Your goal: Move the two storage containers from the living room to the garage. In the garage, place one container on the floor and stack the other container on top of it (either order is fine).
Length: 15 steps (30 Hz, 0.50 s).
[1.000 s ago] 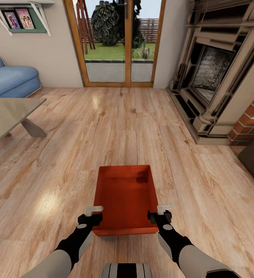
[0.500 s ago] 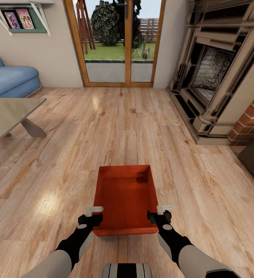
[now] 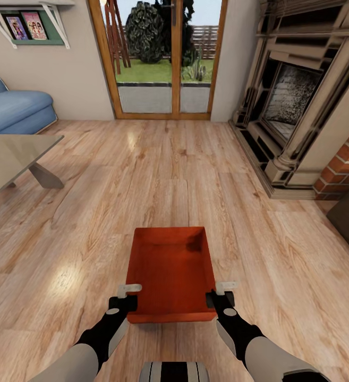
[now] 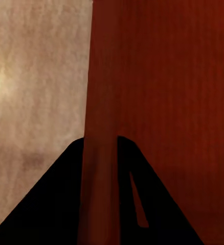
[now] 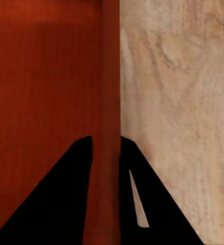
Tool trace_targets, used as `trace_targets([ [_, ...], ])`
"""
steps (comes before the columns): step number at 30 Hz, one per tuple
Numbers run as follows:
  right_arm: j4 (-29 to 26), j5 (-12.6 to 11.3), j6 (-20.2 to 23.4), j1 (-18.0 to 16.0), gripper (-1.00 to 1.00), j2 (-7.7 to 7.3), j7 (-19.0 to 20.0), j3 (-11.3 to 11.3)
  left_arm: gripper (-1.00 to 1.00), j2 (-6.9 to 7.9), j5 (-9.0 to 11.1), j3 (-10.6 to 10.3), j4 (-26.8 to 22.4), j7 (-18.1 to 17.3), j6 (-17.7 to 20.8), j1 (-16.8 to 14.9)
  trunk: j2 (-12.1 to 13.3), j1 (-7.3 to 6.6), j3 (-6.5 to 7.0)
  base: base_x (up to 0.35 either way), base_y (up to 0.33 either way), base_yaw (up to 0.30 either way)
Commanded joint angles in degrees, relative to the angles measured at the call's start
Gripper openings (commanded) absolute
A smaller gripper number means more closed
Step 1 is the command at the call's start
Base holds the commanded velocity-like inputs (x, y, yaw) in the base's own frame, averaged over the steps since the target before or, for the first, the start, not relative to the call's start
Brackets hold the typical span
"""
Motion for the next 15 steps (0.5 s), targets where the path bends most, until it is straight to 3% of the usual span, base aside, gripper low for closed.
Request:
trace_targets([
  [1, 0.11, 0.13, -0.03, -0.02, -1.0, -0.05, -0.39, 0.33, -1.0, -0.05, -0.34, 0.24, -0.23, 0.16, -0.02, -0.02, -0.01, -0.01, -0.04, 0.0, 0.0, 0.0],
  [10, 0.11, 0.05, -0.03, -0.02, -1.0, -0.1, -0.39, 0.33, -1.0, -0.11, 0.05, 0.78, -0.36, 0.33, -0.11, -0.02, -0.01, -0.01, -0.04, 0.0, 0.0, 0.0],
  [15, 0.11, 0.09, -0.03, -0.03, -1.0, -0.1, -0.39, 0.33, -1.0, -0.1, 0.14, 0.85, -0.36, 0.33, -0.15, -0.02, 1.99, -1.11, 0.86, 0.0, 0.0, 0.0],
])
